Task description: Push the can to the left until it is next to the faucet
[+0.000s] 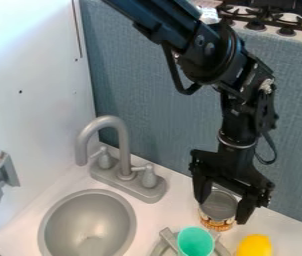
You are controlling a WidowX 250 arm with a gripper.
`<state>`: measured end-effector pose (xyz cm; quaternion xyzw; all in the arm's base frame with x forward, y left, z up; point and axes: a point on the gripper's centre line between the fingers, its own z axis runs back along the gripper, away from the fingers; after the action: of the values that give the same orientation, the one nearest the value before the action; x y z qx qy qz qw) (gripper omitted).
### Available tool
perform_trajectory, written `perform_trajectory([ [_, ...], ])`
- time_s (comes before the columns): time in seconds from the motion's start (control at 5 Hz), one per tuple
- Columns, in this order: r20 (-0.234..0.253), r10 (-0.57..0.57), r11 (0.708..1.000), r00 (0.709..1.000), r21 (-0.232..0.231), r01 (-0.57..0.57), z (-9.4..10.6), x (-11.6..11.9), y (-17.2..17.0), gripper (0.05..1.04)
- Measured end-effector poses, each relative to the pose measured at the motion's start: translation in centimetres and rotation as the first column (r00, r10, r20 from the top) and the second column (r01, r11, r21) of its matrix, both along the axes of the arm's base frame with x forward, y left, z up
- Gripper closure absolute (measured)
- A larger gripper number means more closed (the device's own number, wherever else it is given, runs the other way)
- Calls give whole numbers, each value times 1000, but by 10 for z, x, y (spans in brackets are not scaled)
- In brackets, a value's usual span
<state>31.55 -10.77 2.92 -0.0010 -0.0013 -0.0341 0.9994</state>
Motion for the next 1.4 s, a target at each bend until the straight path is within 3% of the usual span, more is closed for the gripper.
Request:
perform_trajectory([
  [0.2, -32, 5, 1000, 999, 11, -4, -12, -3, 1, 83],
  [0.8, 53, 28, 1000, 998, -5, -28, -42, 24, -24, 83],
  [1.0, 84, 35, 999, 996, -30, -33, -50, 34, -29, 83],
  [1.4, 112, -12, 999, 994, -45, 18, -60, 55, -39, 83],
])
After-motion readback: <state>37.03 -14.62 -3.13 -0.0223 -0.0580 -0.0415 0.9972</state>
